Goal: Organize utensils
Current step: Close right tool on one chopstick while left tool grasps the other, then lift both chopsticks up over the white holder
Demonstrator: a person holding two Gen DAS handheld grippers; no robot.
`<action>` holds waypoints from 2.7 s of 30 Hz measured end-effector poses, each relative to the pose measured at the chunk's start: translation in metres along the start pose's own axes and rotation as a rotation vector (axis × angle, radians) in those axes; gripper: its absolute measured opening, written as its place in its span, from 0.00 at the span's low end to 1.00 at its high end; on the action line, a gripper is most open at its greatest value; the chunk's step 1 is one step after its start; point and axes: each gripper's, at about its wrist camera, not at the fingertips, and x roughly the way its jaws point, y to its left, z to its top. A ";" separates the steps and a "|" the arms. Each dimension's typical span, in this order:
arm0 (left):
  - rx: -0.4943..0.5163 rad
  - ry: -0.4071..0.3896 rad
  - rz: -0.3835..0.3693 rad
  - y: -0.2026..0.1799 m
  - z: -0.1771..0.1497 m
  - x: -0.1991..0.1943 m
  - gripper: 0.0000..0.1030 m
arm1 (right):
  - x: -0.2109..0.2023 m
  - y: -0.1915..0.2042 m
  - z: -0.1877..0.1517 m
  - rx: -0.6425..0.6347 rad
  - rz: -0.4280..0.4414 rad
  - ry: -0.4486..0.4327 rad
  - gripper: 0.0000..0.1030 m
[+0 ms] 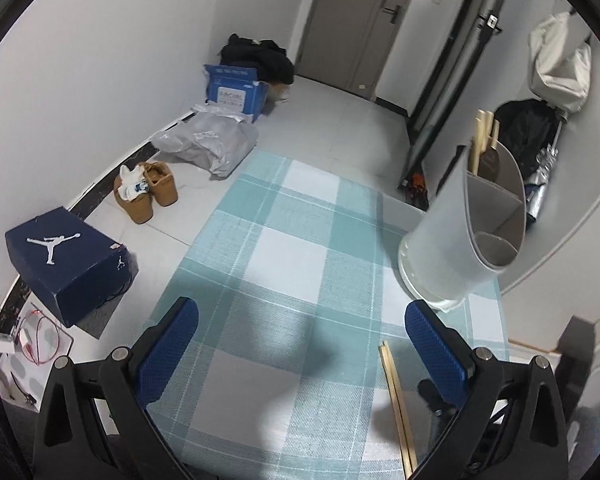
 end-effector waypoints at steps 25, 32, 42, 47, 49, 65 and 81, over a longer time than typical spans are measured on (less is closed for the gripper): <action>-0.100 0.009 0.046 0.023 0.012 0.008 0.99 | 0.030 0.031 0.010 -0.180 0.014 0.133 0.14; -0.084 0.050 0.049 0.024 0.004 0.020 0.99 | 0.045 0.040 0.030 -0.226 0.031 0.110 0.06; 0.090 0.180 0.040 -0.020 -0.018 0.052 0.99 | 0.009 -0.021 0.033 0.040 0.153 -0.017 0.04; 0.156 0.266 0.004 -0.048 -0.031 0.065 0.97 | -0.023 -0.068 0.031 0.188 0.244 -0.143 0.04; 0.183 0.295 0.011 -0.058 -0.036 0.070 0.93 | -0.029 -0.080 0.028 0.222 0.253 -0.166 0.04; 0.243 0.302 0.113 -0.091 -0.048 0.080 0.03 | -0.069 -0.115 0.022 0.262 0.268 -0.294 0.04; 0.074 0.051 -0.131 -0.092 -0.006 -0.003 0.02 | -0.104 -0.100 0.008 0.221 0.204 -0.385 0.04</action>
